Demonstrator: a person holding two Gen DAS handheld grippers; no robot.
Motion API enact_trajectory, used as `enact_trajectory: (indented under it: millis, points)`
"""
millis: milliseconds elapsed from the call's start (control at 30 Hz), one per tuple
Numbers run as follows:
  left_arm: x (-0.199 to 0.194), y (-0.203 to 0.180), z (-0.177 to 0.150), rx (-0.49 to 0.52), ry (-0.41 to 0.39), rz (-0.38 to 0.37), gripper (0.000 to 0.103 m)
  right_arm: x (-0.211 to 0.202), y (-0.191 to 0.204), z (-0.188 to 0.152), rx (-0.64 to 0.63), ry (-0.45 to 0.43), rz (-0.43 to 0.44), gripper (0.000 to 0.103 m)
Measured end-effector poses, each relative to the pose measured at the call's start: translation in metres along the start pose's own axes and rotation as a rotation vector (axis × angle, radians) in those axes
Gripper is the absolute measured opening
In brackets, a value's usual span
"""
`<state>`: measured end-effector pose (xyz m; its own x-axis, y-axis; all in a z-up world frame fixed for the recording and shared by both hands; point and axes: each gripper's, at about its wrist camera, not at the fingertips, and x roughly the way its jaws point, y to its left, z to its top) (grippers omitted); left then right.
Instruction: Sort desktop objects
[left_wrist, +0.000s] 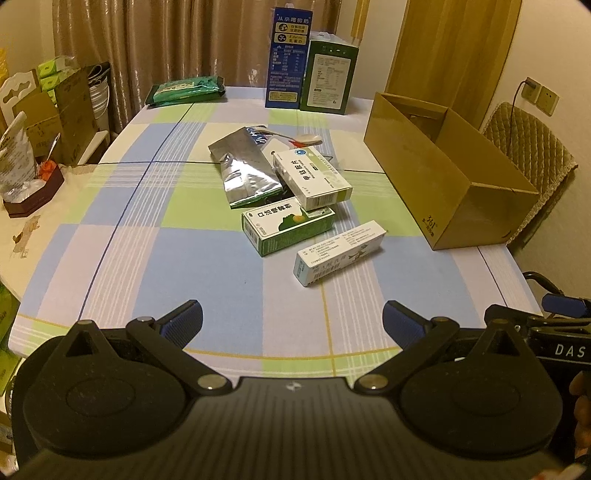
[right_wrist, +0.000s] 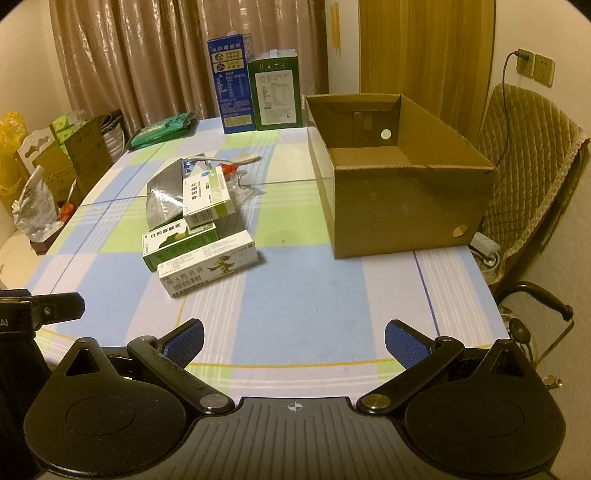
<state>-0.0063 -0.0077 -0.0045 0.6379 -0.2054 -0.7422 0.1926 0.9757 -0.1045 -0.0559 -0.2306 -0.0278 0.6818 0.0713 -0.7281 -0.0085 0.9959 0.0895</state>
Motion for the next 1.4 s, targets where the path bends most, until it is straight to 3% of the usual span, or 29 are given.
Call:
enact_trajectory:
  millis: [267,867,1067,1200,1400]
  points:
    - [0.003,0.002,0.001,0.004,0.019,-0.004,0.102,0.002,-0.001,0.0,-0.001,0.006,-0.001,0.101]
    - [0.007,0.007,0.013,0.098,-0.045,-0.043,0.102,0.016,0.002,0.008,-0.054,0.01,0.025,0.101]
    - [0.015,0.021,0.029,0.124,-0.064,-0.034,0.102,0.027,0.02,0.014,-0.257,-0.033,0.091,0.101]
    - [0.026,0.026,0.041,0.222,-0.057,-0.041,0.102,0.041,0.034,0.023,-0.406,-0.027,0.132,0.101]
    - [0.061,0.036,0.061,0.4,0.036,-0.066,0.102,0.067,0.051,0.047,-0.653,-0.021,0.254,0.101]
